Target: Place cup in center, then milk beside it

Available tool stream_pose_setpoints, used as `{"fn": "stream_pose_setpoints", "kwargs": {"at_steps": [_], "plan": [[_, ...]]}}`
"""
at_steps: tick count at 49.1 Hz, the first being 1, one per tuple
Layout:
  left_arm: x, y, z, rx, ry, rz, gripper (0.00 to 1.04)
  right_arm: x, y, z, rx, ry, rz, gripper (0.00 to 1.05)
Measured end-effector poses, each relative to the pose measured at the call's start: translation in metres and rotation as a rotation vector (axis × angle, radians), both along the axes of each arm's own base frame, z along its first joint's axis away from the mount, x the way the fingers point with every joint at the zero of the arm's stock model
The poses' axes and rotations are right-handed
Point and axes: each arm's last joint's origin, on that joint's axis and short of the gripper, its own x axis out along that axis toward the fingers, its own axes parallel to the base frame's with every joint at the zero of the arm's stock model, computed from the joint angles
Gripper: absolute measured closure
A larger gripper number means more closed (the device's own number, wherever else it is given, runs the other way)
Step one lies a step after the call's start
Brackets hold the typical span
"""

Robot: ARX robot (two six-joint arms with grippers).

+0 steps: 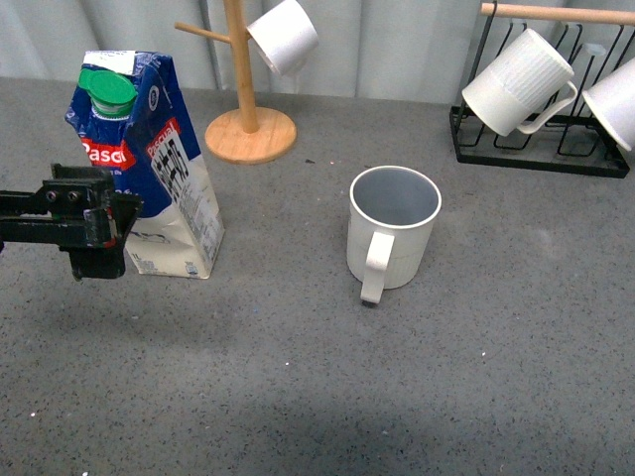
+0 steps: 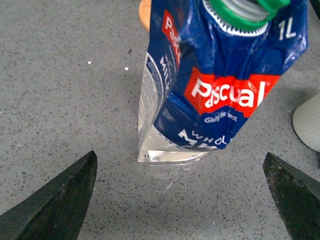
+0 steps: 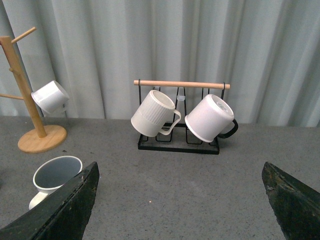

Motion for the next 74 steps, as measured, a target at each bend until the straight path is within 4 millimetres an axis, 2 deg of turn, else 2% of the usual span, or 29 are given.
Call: {"fn": "stream_pose_setpoints", "kwargs": {"at_steps": [10,25,50,54,64,69,74], "plan": [[0.002,-0.005,-0.006,0.002,0.030,-0.022,0.07,0.000,0.000,0.000,0.000,0.000,0.000,0.09],[0.029,-0.008,-0.005,-0.024,0.041,-0.007,0.07,0.000,0.000,0.000,0.000,0.000,0.000,0.09],[0.057,-0.007,0.001,-0.063,0.029,-0.005,0.07,0.000,0.000,0.000,0.000,0.000,0.000,0.09],[0.058,-0.006,0.001,-0.067,0.031,0.001,0.20,0.000,0.000,0.000,0.000,0.000,0.000,0.09],[0.060,-0.007,0.003,-0.063,0.021,0.015,0.60,0.000,0.000,0.000,0.000,0.000,0.000,0.09],[0.058,-0.014,0.006,-0.056,0.005,0.015,0.77,0.000,0.000,0.000,0.000,0.000,0.000,0.09],[0.056,-0.030,0.010,-0.056,-0.012,0.014,0.94,0.000,0.000,0.000,0.000,0.000,0.000,0.09]]}}
